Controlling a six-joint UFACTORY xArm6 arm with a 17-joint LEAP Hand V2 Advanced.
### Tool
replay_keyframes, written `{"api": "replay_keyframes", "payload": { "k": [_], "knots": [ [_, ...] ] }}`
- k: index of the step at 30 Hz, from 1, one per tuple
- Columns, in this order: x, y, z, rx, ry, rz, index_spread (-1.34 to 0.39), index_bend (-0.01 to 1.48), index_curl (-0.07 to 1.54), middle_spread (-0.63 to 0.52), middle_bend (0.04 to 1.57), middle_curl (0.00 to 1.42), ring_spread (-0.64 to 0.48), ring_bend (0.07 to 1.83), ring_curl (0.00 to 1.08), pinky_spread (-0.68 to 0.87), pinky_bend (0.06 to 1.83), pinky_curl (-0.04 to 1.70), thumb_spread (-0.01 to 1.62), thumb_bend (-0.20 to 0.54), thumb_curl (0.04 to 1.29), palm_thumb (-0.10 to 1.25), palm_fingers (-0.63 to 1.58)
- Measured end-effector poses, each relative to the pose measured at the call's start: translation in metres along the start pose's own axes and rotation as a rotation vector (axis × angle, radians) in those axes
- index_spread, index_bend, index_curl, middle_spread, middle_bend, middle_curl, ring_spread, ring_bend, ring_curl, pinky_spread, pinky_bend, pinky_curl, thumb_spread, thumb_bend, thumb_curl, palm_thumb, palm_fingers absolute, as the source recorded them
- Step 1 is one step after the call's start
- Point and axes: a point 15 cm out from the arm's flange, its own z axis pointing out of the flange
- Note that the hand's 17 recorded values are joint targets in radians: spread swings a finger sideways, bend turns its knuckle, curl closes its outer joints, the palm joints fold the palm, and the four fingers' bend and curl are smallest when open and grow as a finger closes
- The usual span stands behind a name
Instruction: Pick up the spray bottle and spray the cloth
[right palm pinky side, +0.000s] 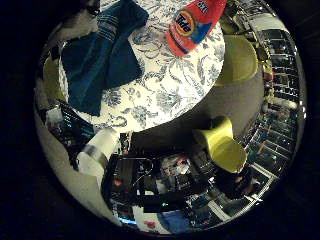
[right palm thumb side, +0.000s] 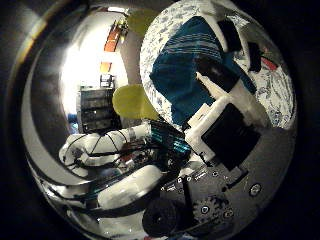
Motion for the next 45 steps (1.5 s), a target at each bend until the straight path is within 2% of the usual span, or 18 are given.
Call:
{"api": "replay_keyframes", "payload": {
  "k": [7,15,20,31,40,45],
  "knots": [
    [-0.001,-0.002,0.000,0.010,-0.011,-0.008,-0.38,0.31,0.71,-0.17,0.81,0.64,-0.21,1.01,0.51,-0.31,1.38,0.00,1.17,-0.023,0.43,0.95,0.64],
    [0.024,0.013,-0.006,0.067,-0.043,0.079,-0.38,0.29,0.70,-0.18,0.83,0.65,-0.22,1.00,0.51,-0.27,1.33,-0.01,1.15,-0.022,0.41,0.84,0.58],
    [0.036,0.014,-0.014,0.162,-0.097,0.135,-0.38,0.28,0.68,-0.19,0.82,0.64,-0.22,1.00,0.51,-0.26,1.34,0.00,1.13,-0.027,0.40,0.78,0.55],
    [0.088,0.012,-0.054,0.516,-0.201,0.279,-0.36,0.23,0.64,-0.19,0.77,0.63,-0.21,1.00,0.51,-0.25,1.40,0.00,1.11,-0.023,0.39,0.72,0.52],
    [0.147,0.038,-0.067,0.679,-0.269,0.422,-0.32,0.21,0.59,-0.16,0.68,0.60,-0.17,0.93,0.49,-0.22,1.43,-0.01,1.08,-0.022,0.39,0.70,0.41],
    [0.174,0.048,-0.059,0.716,-0.316,0.471,-0.30,0.21,0.57,-0.15,0.68,0.59,-0.16,0.93,0.49,-0.20,1.40,-0.01,1.07,-0.022,0.39,0.70,0.39]
  ]
}}
